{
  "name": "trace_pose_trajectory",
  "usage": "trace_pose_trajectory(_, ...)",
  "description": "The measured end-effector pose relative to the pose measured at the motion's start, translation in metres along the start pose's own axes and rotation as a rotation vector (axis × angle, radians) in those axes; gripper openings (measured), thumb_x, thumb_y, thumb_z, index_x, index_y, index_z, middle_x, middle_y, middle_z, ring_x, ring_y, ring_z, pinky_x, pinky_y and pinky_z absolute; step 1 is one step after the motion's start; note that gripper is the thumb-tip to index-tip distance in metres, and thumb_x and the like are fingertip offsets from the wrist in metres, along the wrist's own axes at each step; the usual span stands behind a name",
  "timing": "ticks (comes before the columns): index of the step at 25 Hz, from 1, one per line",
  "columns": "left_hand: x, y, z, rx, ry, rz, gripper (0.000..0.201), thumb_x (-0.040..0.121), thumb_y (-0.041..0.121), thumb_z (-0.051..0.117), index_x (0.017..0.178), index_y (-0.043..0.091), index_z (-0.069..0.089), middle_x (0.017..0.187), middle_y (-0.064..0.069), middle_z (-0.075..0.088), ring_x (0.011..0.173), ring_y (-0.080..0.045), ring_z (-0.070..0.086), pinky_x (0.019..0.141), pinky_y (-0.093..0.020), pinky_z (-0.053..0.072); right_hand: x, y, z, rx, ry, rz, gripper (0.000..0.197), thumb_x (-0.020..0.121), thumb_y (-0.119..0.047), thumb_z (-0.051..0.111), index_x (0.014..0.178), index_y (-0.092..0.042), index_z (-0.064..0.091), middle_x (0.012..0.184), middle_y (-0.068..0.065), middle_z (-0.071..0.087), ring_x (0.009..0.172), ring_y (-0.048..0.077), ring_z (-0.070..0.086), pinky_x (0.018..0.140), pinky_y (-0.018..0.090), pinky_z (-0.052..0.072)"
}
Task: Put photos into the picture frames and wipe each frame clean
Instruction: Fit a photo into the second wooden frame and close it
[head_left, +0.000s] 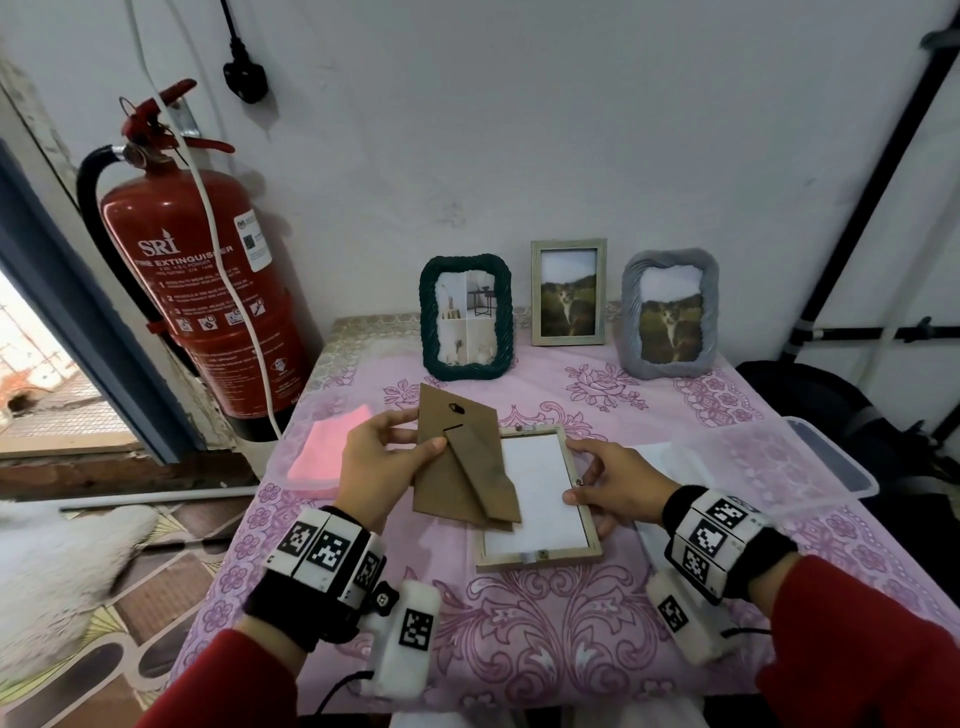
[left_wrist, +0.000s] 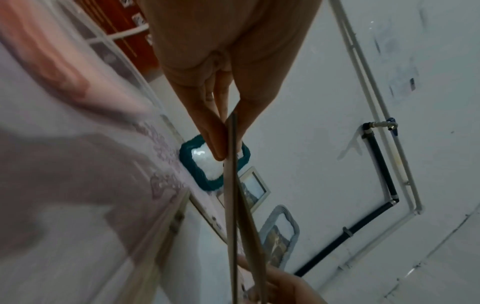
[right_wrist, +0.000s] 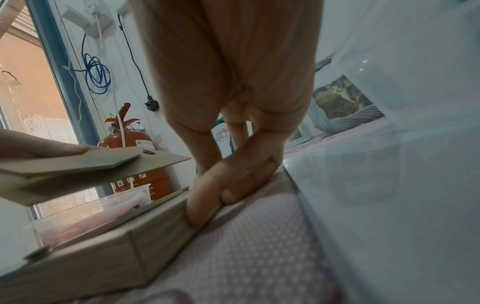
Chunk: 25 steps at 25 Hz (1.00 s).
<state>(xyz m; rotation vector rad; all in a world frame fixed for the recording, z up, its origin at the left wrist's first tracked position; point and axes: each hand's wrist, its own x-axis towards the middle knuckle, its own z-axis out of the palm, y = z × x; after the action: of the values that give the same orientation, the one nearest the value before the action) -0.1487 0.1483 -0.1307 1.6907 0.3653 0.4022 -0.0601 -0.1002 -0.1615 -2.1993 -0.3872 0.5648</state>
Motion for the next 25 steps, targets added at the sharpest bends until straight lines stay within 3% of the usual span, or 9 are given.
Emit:
trace_pose_trajectory(5, -0.007, -0.010, 0.024, -0.081, -0.067, -0.097, 0.045, 0.075, -0.003, 0.073, 0.117, 0.001, 0.056, 0.080, -0.009, 0.062, 0.066, -0.017, 0.062, 0.044, -0.019, 0.051, 0.003, 0.002, 0.001, -0.071, 0.012, -0.053, 0.068, 0.082, -0.012, 0.070, 0.141, -0.018, 0.037, 0.075, 0.007, 0.057, 0.066, 0.015, 0.059, 0.059, 0.016, 0.047)
trace_pose_trajectory(11, -0.009, -0.026, 0.043, -0.083, -0.093, -0.164, 0.047, 0.074, -0.001, 0.074, 0.117, 0.000, 0.055, 0.078, -0.006, 0.058, 0.070, -0.018, 0.060, 0.047, -0.021, 0.052, 0.003, 0.005, 0.000, -0.100, 0.018, -0.094, 0.054, 0.089, -0.018, 0.062, 0.138, -0.019, 0.041, 0.065, -0.002, 0.054, 0.061, 0.010, 0.057, 0.050, 0.005, 0.040)
trace_pose_trajectory(13, -0.009, -0.031, 0.048, -0.075, -0.088, -0.171, 0.047, 0.074, -0.001, 0.074, 0.117, -0.001, 0.054, 0.080, -0.006, 0.058, 0.074, -0.022, 0.061, 0.055, -0.027, 0.056, 0.003, 0.005, 0.002, -0.054, 0.038, -0.095, 0.049, 0.091, -0.021, 0.058, 0.138, -0.017, 0.043, 0.064, -0.009, 0.053, 0.057, 0.003, 0.055, 0.047, 0.002, 0.038)
trace_pose_trajectory(16, -0.010, -0.035, 0.056, -0.040, -0.081, -0.162, 0.049, 0.072, -0.001, 0.076, 0.116, -0.002, 0.054, 0.077, -0.005, 0.057, 0.076, -0.024, 0.060, 0.075, -0.041, 0.056, 0.003, 0.003, 0.004, -0.018, 0.055, -0.130, 0.047, 0.091, -0.028, 0.058, 0.135, -0.015, 0.047, 0.063, -0.024, 0.053, 0.055, -0.014, 0.055, 0.050, -0.002, 0.036)
trace_pose_trajectory(18, -0.010, -0.036, 0.061, 0.007, -0.081, -0.124, 0.049, 0.071, 0.001, 0.077, 0.114, -0.002, 0.054, 0.074, -0.001, 0.056, 0.067, -0.015, 0.056, 0.072, -0.032, 0.055, 0.003, 0.003, 0.004, 0.008, 0.038, -0.152, 0.050, 0.089, -0.028, 0.062, 0.135, -0.015, 0.047, 0.053, -0.029, 0.056, 0.053, -0.023, 0.052, 0.049, -0.003, 0.035)
trace_pose_trajectory(20, -0.009, -0.035, 0.064, 0.121, -0.071, -0.056, 0.046, 0.070, 0.005, 0.079, 0.110, 0.000, 0.057, 0.077, 0.001, 0.056, 0.065, -0.010, 0.053, 0.065, -0.017, 0.053, 0.002, 0.003, 0.003, -0.001, 0.022, -0.164, 0.056, 0.085, -0.028, 0.066, 0.135, -0.016, 0.045, 0.052, -0.033, 0.057, 0.053, -0.020, 0.053, 0.048, -0.002, 0.035)
trace_pose_trajectory(21, -0.008, -0.035, 0.064, 0.209, -0.061, -0.025, 0.045, 0.069, 0.009, 0.080, 0.108, 0.002, 0.059, 0.083, -0.001, 0.055, 0.070, -0.012, 0.053, 0.069, -0.018, 0.053, 0.001, 0.004, 0.003, -0.017, 0.025, -0.166, 0.058, 0.084, -0.029, 0.068, 0.135, -0.017, 0.045, 0.054, -0.027, 0.059, 0.054, -0.014, 0.055, 0.049, -0.001, 0.036)
trace_pose_trajectory(23, -0.006, -0.036, 0.063, 0.410, -0.048, 0.009, 0.045, 0.068, 0.019, 0.082, 0.106, 0.008, 0.062, 0.097, -0.005, 0.048, 0.089, -0.020, 0.055, 0.087, -0.032, 0.050, 0.001, 0.005, 0.002, -0.050, 0.035, -0.158, 0.064, 0.081, -0.031, 0.070, 0.137, -0.018, 0.043, 0.061, -0.017, 0.056, 0.058, -0.005, 0.054, 0.051, 0.000, 0.037)
trace_pose_trajectory(25, -0.004, -0.038, 0.061, 0.484, -0.084, -0.005, 0.044, 0.067, 0.023, 0.082, 0.104, 0.009, 0.062, 0.101, -0.005, 0.043, 0.100, -0.026, 0.053, 0.092, -0.035, 0.047, 0.001, 0.006, 0.001, -0.069, 0.028, -0.141, 0.070, 0.081, -0.031, 0.071, 0.140, -0.018, 0.038, 0.067, -0.011, 0.054, 0.062, -0.002, 0.052, 0.052, 0.000, 0.037)
